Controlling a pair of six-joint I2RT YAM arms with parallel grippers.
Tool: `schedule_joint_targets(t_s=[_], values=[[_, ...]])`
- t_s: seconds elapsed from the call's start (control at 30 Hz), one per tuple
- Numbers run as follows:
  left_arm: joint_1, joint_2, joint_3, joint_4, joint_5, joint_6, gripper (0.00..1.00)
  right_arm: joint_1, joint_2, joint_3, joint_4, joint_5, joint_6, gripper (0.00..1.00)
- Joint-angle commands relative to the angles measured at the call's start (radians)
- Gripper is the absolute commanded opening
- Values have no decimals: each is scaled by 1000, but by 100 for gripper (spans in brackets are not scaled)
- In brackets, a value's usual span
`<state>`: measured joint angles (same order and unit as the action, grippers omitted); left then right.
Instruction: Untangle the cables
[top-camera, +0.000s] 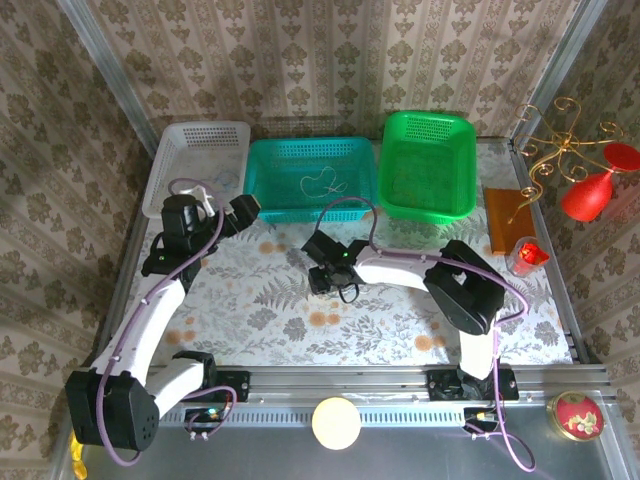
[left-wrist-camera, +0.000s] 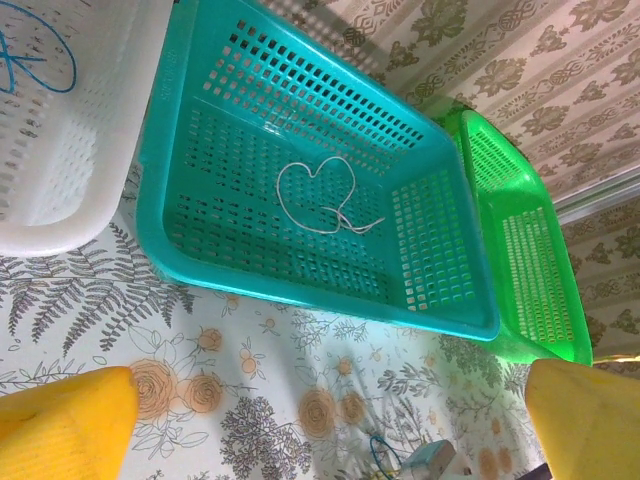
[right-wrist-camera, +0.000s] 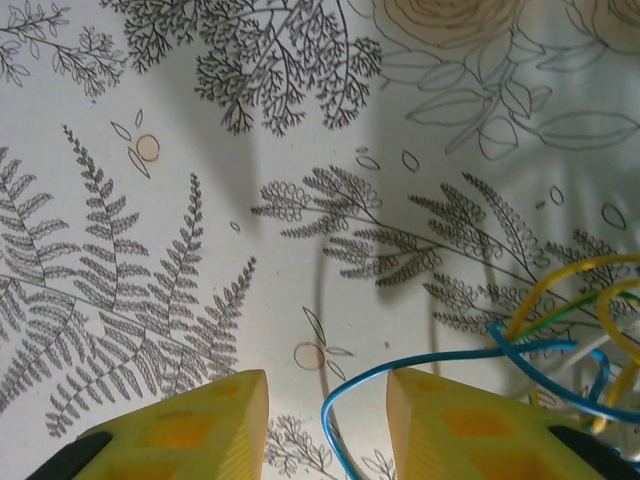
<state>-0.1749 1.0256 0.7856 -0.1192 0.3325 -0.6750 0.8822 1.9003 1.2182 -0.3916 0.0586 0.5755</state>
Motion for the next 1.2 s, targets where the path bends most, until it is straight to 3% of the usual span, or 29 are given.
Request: schedule_joint_targets(t_s=[0.0,0.37,0.7,0.8,1.17], values=[[8,-13,-4,26,20,-18,100,17,41,49,-69,77,-20,38],[8,-17,-6,35,25,-29,100,30,101,64,-88,101,-11,34],[8,-27,-10,38,28,-36,100,37,129,73,-108,159,-15,4],[8,-24,-5,36,38,-35,100,38,87,63,-98,153,-22,0],[-29,-5,-8,70,80,-33,100,-31,-188,-4,71,-113,13,0]])
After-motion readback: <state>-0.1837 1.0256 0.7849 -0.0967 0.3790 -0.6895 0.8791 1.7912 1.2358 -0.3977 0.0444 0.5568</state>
